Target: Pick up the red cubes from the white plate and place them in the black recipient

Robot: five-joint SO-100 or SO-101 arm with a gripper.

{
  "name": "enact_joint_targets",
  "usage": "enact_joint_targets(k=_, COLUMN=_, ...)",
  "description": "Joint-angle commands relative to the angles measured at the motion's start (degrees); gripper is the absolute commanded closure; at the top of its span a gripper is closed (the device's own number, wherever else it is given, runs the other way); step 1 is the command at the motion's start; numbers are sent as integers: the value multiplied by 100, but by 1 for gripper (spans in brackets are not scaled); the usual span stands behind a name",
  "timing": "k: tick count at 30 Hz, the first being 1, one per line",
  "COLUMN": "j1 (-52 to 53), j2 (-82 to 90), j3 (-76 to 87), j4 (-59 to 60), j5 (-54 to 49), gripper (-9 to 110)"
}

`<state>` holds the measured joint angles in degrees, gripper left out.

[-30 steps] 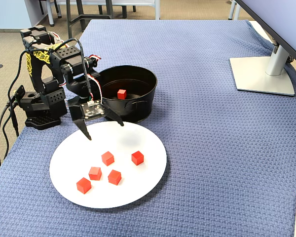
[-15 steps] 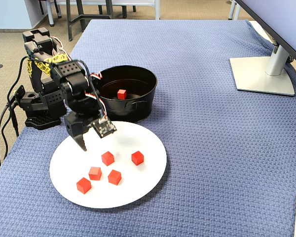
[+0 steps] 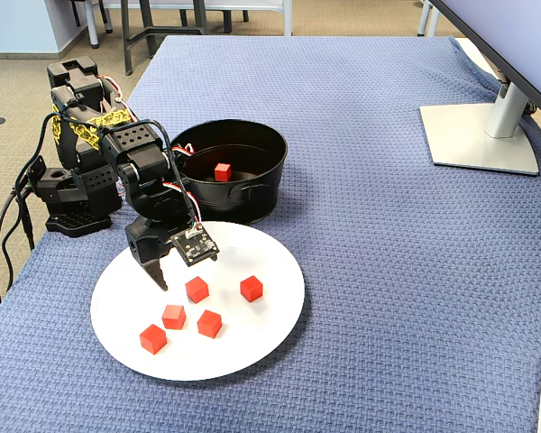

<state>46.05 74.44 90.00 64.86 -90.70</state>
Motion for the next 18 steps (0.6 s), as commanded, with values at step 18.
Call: enact_joint_targets(k=18, j1=-123, j2=-448, j3=-721, j4=-246, j5=325, gripper=68)
